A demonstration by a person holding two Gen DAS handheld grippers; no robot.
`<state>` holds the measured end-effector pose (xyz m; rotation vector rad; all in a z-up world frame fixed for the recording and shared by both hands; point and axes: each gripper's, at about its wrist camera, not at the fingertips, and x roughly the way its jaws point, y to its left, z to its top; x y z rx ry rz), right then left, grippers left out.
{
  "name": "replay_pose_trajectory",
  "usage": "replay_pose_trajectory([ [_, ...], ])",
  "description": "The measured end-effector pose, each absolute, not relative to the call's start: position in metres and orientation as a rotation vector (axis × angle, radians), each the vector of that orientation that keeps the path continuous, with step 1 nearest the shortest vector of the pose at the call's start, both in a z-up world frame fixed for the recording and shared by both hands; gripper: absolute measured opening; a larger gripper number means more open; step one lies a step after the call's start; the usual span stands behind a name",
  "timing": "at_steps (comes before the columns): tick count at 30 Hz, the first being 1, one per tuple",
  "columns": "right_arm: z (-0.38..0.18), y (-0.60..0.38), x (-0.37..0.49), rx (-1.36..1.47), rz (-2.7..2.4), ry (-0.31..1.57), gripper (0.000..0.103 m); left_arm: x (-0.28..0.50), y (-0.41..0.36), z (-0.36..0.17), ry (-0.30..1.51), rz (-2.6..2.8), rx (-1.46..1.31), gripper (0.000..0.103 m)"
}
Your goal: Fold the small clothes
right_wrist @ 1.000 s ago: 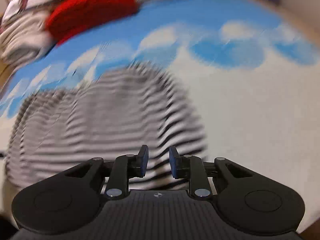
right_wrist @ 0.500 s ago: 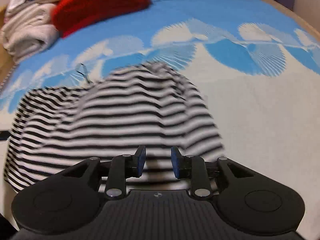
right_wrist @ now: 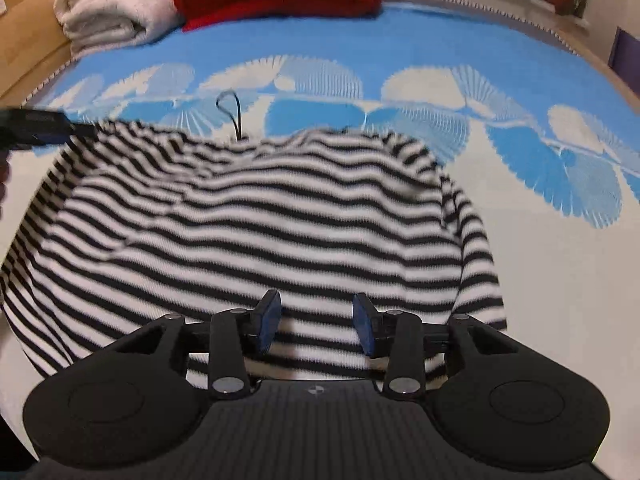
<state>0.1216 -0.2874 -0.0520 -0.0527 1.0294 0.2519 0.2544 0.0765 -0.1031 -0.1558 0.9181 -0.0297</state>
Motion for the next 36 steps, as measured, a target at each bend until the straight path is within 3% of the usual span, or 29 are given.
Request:
replay_pose_trajectory([
  [1, -0.051, -0.288, 0.123, -0.047, 0.250, 1.025, 0.042, 0.259, 0.081, -0.106, 0.921, -0.005, -0.141, 0.002],
  [6, -0.058, -0.287, 0.126, -0.071, 0.250, 1.043, 0.042, 0.268, 0.113, -0.111, 0.932, 0.107, -0.267, 0.004],
  [7, -0.062, -0.286, 0.127, -0.095, 0.243, 1.063, 0.042, 0.269, 0.104, -0.109, 0.964, 0.082, -0.213, 0.014],
  [8, -0.066, -0.285, 0.129, -0.121, 0.230, 1.085, 0.042, 0.269, 0.095, -0.105, 1.006, 0.048, -0.168, 0.032],
  [9, -0.070, -0.286, 0.130, -0.140, 0.213, 1.103, 0.042, 0.265, 0.087, -0.097, 1.011, 0.021, -0.130, 0.035],
  [12, -0.065, -0.295, 0.133, -0.083, 0.174, 1.093, 0.042, 0.237, 0.072, -0.062, 0.907, -0.026, -0.089, 0.035],
  [15, -0.060, -0.305, 0.132, -0.030, 0.153, 1.084, 0.042, 0.213, 0.062, -0.048, 0.949, -0.154, -0.149, 0.035],
  [18, -0.075, -0.311, 0.131, -0.091, 0.087, 1.168, 0.043, 0.190, 0.043, -0.070, 1.059, -0.283, -0.125, 0.035],
  [21, -0.079, -0.323, 0.131, -0.045, 0.057, 1.195, 0.046, 0.182, 0.026, -0.128, 1.227, -0.263, 0.073, 0.035],
  [28, -0.064, -0.347, 0.117, 0.035, 0.022, 1.174, 0.046, 0.149, 0.050, -0.071, 1.119, -0.261, -0.095, 0.036],
  [33, -0.080, -0.353, 0.108, -0.063, -0.014, 1.267, 0.046, 0.131, 0.059, -0.122, 1.391, -0.176, 0.052, 0.036],
  [36, -0.071, -0.357, 0.102, -0.011, -0.016, 1.231, 0.046, 0.129, 0.070, -0.105, 1.305, -0.151, -0.028, 0.034],
])
